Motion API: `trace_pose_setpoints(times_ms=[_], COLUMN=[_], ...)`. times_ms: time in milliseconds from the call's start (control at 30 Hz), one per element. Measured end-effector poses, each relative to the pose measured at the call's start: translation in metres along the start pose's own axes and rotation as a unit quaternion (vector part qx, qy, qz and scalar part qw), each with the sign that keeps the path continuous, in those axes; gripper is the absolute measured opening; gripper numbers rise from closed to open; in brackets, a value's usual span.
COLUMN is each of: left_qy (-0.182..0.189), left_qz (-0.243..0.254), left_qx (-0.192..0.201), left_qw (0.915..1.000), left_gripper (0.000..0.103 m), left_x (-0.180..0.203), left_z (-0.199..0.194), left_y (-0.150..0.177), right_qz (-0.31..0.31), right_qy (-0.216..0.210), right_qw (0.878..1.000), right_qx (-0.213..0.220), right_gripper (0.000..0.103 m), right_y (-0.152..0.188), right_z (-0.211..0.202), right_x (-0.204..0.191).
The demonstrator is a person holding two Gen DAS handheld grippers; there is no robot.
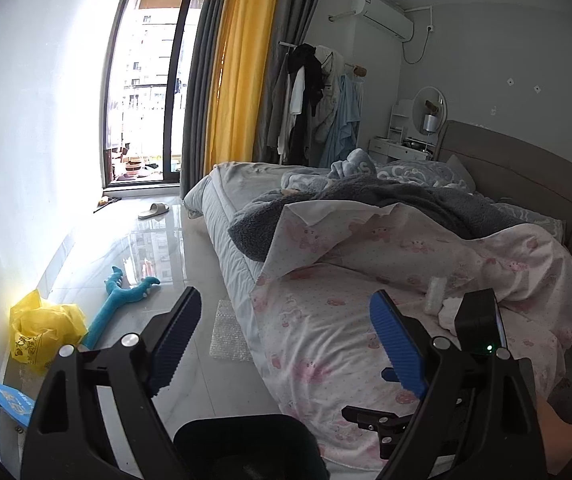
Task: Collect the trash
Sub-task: 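Move both tools back over the bed toward the remaining items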
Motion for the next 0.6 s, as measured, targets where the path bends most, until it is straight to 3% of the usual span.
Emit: trace_pose_setpoints(times_ms=[300,467,600], left_qy=[0.027,0.050,0.055], left_qz=[0.002,0.040,0.043], left_qx=[-0.017,-0.007,-0.035], left_qw=[0.9995,0.9979,0.9969], left_gripper=[0.089,0.089,0.089], left_x=[0.035,0.062,0.065], left_z=[0.018,0.020,0.032], left_y=[0.007,0.005,0.019], right_qz=[-0.001,-0.016,-0.040], right_qy=[0.041,0.067,0.092], right_qw=[0.998,0.996,0.993], right_qx=[0.037,0.056,0.063], right_gripper=[0.078,0.079,0.081], right_y=[-0.008,-0.018,-0.023], right_z=[-0.038,-0.056,-0.066], right_x=[0.053,0.074,0.089])
Point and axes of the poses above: each gripper's, at about its wrist camera, not at the fingertips, and z roughly the way its jaws point, x to its right, y to its underside, the point moved 6 cm from there along z, roughly the way its jaws point, and after that the axes turned 10 degrees about x, right-handed, at the moved point
